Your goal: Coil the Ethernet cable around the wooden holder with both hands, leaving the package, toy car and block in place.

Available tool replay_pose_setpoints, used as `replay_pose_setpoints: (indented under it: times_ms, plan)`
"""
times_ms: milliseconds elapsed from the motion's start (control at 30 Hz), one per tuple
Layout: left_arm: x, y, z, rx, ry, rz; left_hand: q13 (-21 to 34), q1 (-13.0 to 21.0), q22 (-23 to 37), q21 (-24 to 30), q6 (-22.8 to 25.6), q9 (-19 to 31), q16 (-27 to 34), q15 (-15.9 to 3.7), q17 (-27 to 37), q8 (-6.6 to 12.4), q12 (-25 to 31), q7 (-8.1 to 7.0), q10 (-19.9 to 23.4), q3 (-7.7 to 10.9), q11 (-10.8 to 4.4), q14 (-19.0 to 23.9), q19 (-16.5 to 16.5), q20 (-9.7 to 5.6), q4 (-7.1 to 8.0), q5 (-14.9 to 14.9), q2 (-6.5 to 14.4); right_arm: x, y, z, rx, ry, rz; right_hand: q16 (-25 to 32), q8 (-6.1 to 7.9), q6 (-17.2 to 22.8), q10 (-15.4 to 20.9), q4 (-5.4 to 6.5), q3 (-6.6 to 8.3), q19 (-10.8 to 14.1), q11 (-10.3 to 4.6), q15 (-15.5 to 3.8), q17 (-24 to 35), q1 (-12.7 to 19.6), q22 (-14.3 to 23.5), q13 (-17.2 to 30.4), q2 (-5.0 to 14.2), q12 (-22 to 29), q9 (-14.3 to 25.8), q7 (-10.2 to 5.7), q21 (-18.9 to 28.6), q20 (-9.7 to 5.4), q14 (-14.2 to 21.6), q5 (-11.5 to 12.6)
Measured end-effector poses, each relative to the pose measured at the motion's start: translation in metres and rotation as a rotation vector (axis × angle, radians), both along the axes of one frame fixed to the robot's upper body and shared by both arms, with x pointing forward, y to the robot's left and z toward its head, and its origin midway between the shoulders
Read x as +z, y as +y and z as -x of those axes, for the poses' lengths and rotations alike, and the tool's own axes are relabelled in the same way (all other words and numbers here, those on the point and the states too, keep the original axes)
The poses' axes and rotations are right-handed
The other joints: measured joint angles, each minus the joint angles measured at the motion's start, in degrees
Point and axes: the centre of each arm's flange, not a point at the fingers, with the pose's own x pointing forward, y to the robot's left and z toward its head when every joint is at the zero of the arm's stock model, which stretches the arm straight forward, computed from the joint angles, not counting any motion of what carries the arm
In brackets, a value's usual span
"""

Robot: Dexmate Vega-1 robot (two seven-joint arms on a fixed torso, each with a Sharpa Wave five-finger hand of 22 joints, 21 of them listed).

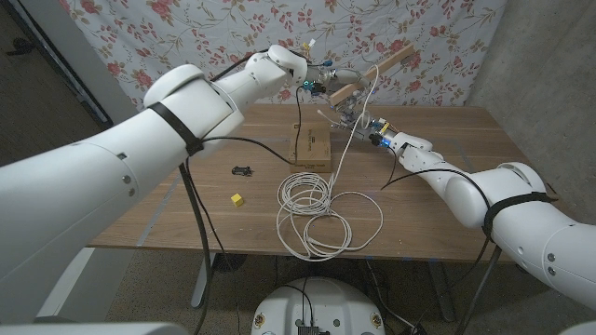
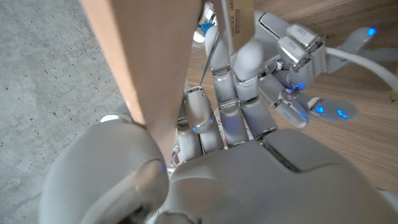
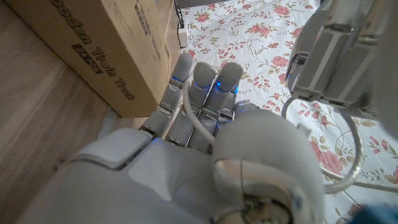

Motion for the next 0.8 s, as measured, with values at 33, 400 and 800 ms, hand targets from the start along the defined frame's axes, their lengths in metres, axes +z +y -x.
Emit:
replay_pose_setpoints:
  times_ms: [33,400,800]
  plan:
    - [0.0,0.001,0.0,0.003,-0.001,0.001,0.0,0.0,0.0,0.0,0.0,0.0,0.0,0.0,0.0,0.0,0.0,0.0,0.0,0.0,0.0,0.0,0.0,0.0,0.0,0.0,0.0,-0.001,-0.001,0.0,-0.001,0.003,-0.003,1.8,1.01,0.0,0.2,-0.11,0.31,0.6,-0.21,-0.19,0.2,-0.6,0.1,1.5,-0.17,1.9,1.4,-0.01,1.4,-0.06,0.4,0.2]
    - [0.008,0.005,-0.002,0.042,-0.017,0.006,0.0,0.0,0.1,0.0,-0.3,-0.3,0.0,0.0,0.0,0.06,0.0,0.28,0.0,0.25,0.0,0.0,0.0,0.0,-0.24,0.0,0.0,-0.022,-0.034,-0.006,-0.053,0.09,-0.071,13.5,11.7,0.4,4.3,-0.88,6.98,4.1,-0.42,-0.8,0.2,-1.3,-0.4,2.8,-0.07,14.0,15.0,1.29,9.8,-0.52,3.0,-0.3]
    - [0.014,0.005,-0.001,0.074,-0.042,-0.047,0.0,0.0,1.1,0.0,-0.4,-0.2,0.0,0.0,0.0,0.66,0.0,0.18,0.0,0.49,0.0,0.0,0.0,0.0,-0.48,0.0,0.0,-0.061,-0.093,-0.017,-0.24,0.272,-0.173,15.5,14.0,0.0,2.9,-1.0,7.95,3.8,-1.32,-0.95,0.2,-1.1,-1.5,2.8,-0.74,16.2,18.7,1.57,10.3,-0.31,2.9,-1.4]
